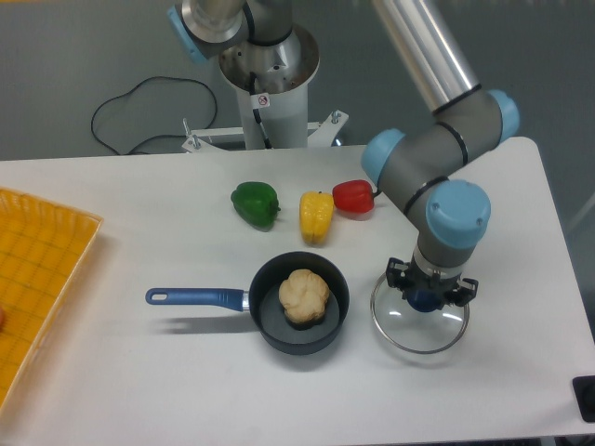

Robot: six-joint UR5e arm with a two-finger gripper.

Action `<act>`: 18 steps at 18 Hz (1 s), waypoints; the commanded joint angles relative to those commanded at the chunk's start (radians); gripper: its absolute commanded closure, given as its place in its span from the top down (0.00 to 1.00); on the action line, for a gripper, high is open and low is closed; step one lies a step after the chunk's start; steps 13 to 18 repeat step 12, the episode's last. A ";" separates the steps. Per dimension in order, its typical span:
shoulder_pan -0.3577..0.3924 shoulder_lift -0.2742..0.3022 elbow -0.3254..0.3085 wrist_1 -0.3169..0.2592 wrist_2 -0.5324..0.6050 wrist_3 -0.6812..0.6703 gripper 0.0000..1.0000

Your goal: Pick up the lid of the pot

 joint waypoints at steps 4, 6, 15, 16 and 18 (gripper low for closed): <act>-0.014 0.049 0.002 -0.058 0.008 0.000 0.43; -0.009 0.065 0.002 -0.090 0.009 0.000 0.43; -0.003 0.081 0.011 -0.118 0.012 0.026 0.43; -0.003 0.081 0.011 -0.118 0.012 0.026 0.43; -0.003 0.081 0.011 -0.118 0.012 0.026 0.43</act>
